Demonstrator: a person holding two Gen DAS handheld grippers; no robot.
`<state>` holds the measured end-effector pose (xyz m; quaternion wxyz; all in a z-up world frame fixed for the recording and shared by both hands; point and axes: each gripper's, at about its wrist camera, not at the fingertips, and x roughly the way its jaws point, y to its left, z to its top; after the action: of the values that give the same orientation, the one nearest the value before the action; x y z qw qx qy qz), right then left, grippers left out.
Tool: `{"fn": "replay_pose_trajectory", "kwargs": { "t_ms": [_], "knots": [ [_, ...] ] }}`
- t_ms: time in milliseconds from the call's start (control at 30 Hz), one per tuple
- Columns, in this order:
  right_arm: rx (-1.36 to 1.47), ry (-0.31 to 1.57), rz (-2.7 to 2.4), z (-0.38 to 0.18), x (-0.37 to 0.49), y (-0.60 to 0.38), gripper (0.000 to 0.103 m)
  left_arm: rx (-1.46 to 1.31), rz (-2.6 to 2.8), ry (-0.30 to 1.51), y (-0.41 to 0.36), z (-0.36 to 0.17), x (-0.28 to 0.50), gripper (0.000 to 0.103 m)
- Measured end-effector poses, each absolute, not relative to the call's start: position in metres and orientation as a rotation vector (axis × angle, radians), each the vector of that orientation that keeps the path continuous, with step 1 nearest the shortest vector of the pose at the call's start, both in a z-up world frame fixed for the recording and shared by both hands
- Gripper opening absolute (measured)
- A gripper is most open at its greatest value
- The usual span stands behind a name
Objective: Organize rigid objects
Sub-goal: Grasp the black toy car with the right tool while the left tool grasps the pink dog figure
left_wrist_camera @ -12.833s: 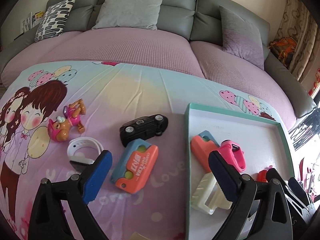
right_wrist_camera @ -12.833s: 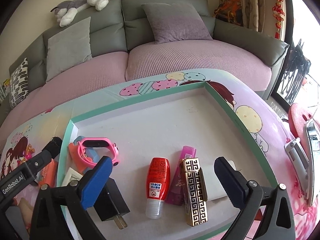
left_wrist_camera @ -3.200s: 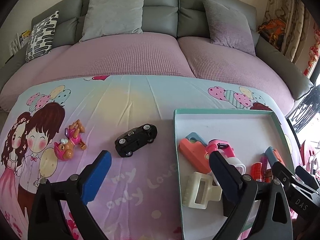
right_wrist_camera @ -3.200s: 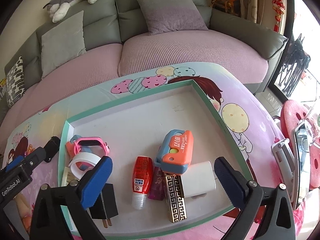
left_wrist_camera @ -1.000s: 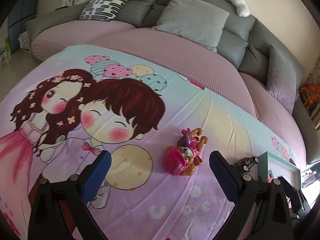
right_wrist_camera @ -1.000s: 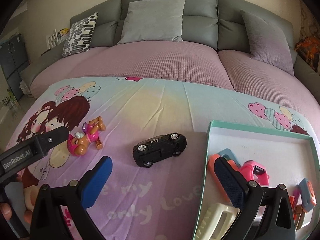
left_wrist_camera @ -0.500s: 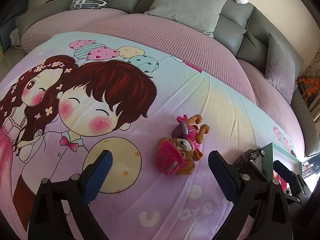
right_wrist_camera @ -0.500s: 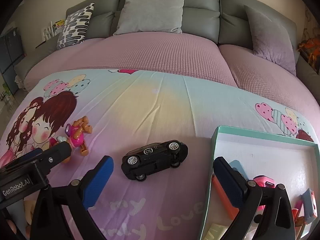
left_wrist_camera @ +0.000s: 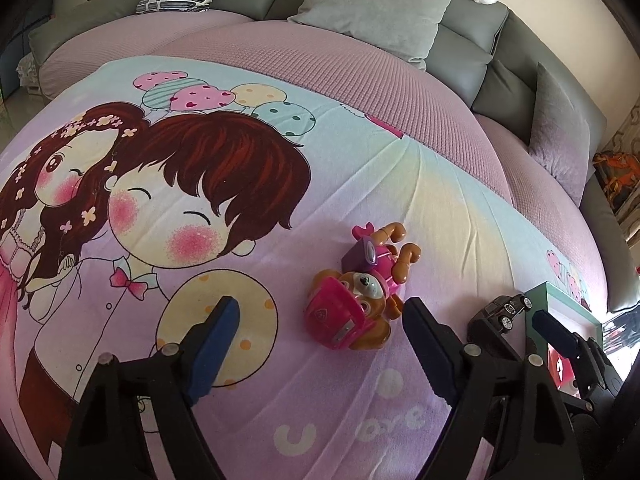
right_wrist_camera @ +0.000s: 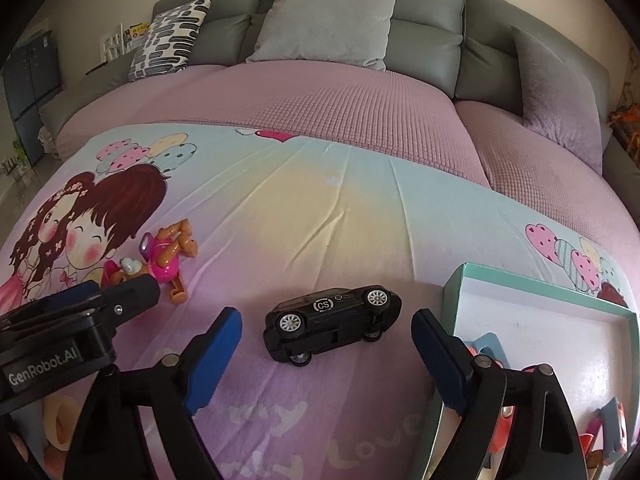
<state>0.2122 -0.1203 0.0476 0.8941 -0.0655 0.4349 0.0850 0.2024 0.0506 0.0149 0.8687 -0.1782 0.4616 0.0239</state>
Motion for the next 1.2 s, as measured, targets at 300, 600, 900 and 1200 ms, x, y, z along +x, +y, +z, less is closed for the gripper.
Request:
{"fn": "replay_pose_trajectory", "kwargs": {
  "t_ms": [300,600,900,1200],
  "knots": [
    [-0.136,0.938,0.197,0.039,0.219,-0.118,0.078,-0.378,0.046,0.965,0.051,0.012,0.205,0.084],
    [-0.123,0.948,0.201,0.038,0.219,-0.12,0.061,-0.357,0.033,0.963,0.047,0.013,0.206,0.056],
    [-0.091,0.952,0.201,0.038,0.22,-0.125,0.04,-0.34,-0.009,0.961,0.039,0.017,0.206,0.044],
    [-0.042,0.929,0.203,0.044,0.215,-0.132,0.04,-0.35,-0.006,0.934,0.041,0.025,0.202,0.044]
  ]
}}
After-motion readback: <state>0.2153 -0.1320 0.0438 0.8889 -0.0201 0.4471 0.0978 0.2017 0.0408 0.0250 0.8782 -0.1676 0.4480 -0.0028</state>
